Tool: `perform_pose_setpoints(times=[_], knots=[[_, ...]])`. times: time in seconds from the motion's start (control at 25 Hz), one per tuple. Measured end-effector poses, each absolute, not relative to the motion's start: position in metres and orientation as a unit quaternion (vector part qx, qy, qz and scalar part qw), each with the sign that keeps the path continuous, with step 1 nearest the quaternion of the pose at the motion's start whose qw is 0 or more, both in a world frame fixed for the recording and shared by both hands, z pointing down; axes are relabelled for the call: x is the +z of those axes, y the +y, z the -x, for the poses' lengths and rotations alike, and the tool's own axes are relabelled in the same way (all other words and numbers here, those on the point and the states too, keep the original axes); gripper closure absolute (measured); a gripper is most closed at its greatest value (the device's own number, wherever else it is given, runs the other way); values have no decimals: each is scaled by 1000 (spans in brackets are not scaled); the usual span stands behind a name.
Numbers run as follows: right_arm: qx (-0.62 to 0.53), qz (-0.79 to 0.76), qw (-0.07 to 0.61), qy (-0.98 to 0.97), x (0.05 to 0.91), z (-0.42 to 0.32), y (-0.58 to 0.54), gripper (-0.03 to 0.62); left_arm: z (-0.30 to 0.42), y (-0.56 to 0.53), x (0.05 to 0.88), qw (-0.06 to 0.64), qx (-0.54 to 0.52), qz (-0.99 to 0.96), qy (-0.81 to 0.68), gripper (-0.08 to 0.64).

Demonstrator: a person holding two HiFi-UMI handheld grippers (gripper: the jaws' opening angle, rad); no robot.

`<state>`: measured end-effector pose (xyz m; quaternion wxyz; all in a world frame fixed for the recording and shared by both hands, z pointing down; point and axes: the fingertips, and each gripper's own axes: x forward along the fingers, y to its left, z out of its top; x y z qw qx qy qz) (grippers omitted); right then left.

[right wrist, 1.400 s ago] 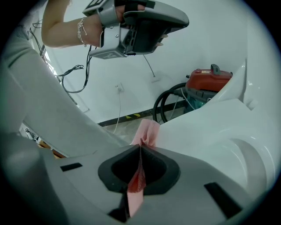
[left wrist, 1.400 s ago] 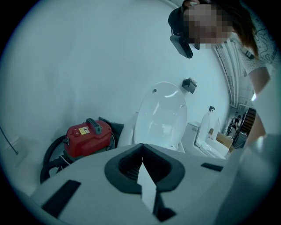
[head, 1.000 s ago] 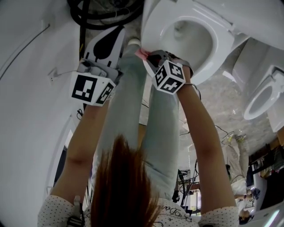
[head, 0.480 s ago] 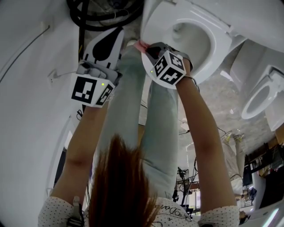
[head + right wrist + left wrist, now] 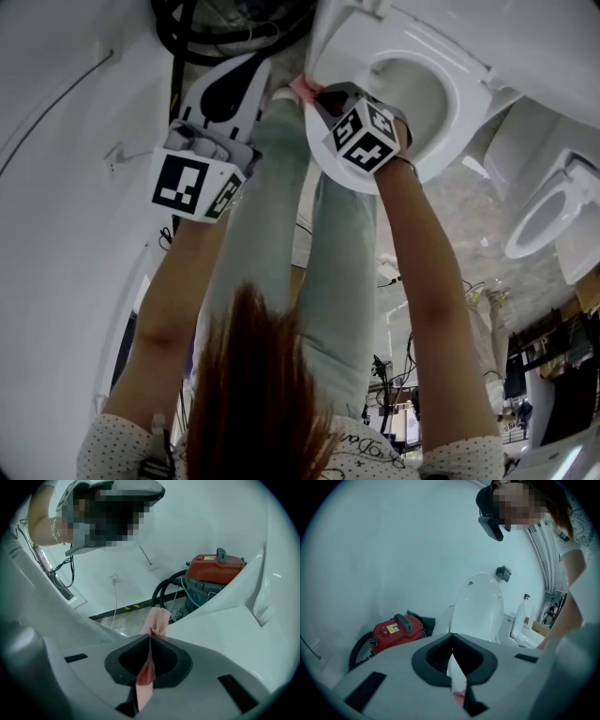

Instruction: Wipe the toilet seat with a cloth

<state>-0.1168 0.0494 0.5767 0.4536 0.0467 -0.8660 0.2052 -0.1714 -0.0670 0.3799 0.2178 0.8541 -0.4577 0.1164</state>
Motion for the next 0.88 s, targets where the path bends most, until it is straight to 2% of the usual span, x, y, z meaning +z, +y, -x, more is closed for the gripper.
perform_pose_setpoints(times=[0.88], knots=[[210, -97, 426, -875, 571, 107, -20, 571, 174, -72, 386, 223, 122, -852, -458, 557]])
